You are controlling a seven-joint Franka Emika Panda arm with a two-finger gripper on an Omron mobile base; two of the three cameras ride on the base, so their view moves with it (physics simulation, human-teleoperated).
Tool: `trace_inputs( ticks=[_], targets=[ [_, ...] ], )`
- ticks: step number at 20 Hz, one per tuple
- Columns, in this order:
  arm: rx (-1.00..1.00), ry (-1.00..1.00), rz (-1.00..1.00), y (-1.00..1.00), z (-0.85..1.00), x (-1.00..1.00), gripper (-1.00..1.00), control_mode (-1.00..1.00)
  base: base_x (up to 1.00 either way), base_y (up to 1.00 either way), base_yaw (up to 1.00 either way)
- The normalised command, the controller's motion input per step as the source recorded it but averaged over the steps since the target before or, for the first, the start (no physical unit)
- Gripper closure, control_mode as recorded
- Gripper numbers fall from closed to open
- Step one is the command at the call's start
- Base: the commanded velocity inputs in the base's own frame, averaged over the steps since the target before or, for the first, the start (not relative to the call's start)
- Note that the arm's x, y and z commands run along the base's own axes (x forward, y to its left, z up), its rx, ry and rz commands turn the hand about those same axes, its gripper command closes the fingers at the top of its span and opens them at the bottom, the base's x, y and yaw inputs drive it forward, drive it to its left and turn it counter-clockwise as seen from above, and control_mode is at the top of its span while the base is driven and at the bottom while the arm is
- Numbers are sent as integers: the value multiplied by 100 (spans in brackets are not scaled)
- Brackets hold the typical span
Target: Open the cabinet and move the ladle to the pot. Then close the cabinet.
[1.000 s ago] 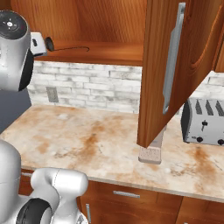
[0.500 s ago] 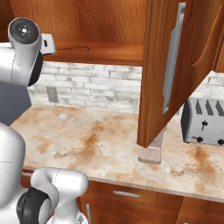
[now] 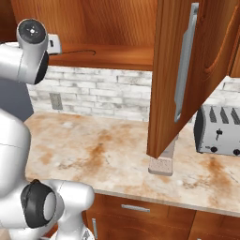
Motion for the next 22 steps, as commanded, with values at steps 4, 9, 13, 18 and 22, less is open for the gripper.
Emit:
trace_inputs(
  ticks=[4, 9, 13, 18, 22],
  targets=[
    [0, 0, -1, 17, 0, 54, -100, -100, 0, 0, 0],
    [0, 0, -3, 4, 0, 48, -100, -100, 0, 0, 0],
    [0, 0, -4, 2, 0, 47, -100, -100, 0, 0, 0],
    [0, 2, -5, 8, 0, 43, -100, -100, 0, 0, 0],
    [0, 4, -4, 16, 0, 44, -100, -100, 0, 0, 0]
  ],
)
